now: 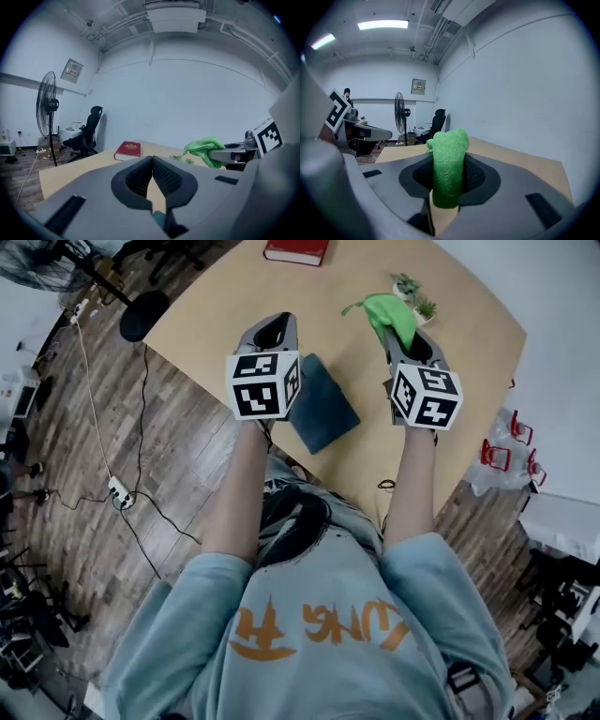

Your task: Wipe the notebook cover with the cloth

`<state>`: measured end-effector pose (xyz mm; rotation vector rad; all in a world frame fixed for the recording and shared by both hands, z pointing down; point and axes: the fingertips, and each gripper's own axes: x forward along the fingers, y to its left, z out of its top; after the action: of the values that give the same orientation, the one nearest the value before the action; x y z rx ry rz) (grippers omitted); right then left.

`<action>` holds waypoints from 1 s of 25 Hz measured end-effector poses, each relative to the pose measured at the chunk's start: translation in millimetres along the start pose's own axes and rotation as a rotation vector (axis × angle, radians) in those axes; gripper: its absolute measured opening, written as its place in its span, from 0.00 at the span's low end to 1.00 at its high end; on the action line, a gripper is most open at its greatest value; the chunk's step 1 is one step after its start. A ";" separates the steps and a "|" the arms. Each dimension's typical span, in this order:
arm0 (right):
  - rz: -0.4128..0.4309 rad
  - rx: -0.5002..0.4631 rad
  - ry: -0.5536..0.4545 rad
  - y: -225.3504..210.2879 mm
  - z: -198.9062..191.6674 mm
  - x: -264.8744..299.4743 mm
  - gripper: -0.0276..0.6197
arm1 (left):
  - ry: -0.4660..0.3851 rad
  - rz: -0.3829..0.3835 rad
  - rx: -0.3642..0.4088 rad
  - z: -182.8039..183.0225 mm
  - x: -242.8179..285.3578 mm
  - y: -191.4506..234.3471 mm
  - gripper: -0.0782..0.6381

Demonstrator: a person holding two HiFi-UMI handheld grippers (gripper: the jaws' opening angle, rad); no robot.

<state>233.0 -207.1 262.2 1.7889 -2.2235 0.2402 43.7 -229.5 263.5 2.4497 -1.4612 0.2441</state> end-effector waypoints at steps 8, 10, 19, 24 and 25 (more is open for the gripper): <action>0.028 -0.042 -0.106 1.3 78.2 24.1 0.21 | -0.169 0.087 0.027 82.7 -1.6 24.4 0.14; 0.018 -0.035 -0.133 6.3 88.7 19.2 0.21 | -0.184 0.091 0.068 92.2 -7.2 22.9 0.14; -0.015 -0.070 -0.191 33.1 108.6 -7.1 0.21 | -0.258 0.081 0.136 117.9 -32.8 25.7 0.14; -0.051 -0.053 -0.226 32.7 117.2 -20.5 0.21 | -0.300 0.034 0.137 126.1 -45.0 20.4 0.13; -0.058 -0.056 -0.232 34.0 119.7 -21.6 0.21 | -0.306 0.020 0.139 127.9 -47.9 19.4 0.14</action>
<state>190.9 -215.4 143.4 1.9335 -2.3003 -0.0438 4.2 -239.4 131.7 2.6781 -1.6389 -0.0298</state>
